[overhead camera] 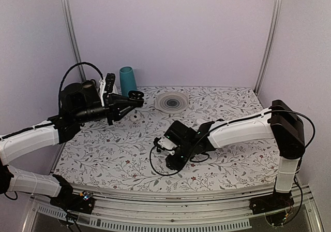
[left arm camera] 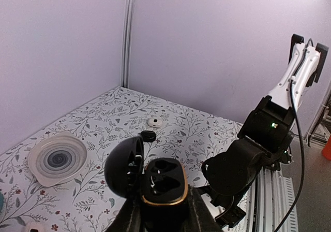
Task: Insert the wireless bluetooth earbuds into the charging case
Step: Adjust the left earbud at the center of the board.
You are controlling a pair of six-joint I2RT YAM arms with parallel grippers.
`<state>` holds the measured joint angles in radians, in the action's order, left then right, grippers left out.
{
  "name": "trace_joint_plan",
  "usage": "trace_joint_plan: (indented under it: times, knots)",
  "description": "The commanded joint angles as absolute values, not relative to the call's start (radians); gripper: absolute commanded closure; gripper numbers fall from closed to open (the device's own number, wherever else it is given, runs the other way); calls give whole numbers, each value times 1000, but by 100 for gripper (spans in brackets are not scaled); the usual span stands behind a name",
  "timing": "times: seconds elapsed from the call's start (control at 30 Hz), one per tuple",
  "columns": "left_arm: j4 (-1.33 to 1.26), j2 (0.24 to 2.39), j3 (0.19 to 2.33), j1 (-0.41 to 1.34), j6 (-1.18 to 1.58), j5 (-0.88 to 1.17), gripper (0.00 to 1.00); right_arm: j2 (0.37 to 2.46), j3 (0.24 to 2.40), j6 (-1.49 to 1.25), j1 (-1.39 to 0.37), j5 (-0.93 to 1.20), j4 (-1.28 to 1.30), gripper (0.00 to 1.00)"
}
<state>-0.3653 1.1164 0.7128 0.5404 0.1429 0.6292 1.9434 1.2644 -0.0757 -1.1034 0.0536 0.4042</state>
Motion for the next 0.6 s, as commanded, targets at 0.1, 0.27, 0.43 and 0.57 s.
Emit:
trace_joint_plan:
  times: [0.1, 0.27, 0.43, 0.57]
  knots:
    - [-387, 1103, 718, 550, 135, 621, 100, 1983, 1311, -102, -1123, 20, 438, 72]
    - [-387, 1105, 719, 551, 135, 623, 100, 1990, 1316, -127, -1125, 0, 456, 73]
    - [-386, 1106, 721, 551, 135, 624, 100, 1997, 1326, -145, -1125, -11, 479, 73]
    - [-383, 1104, 721, 551, 135, 623, 100, 1997, 1330, -156, -1129, -8, 482, 73]
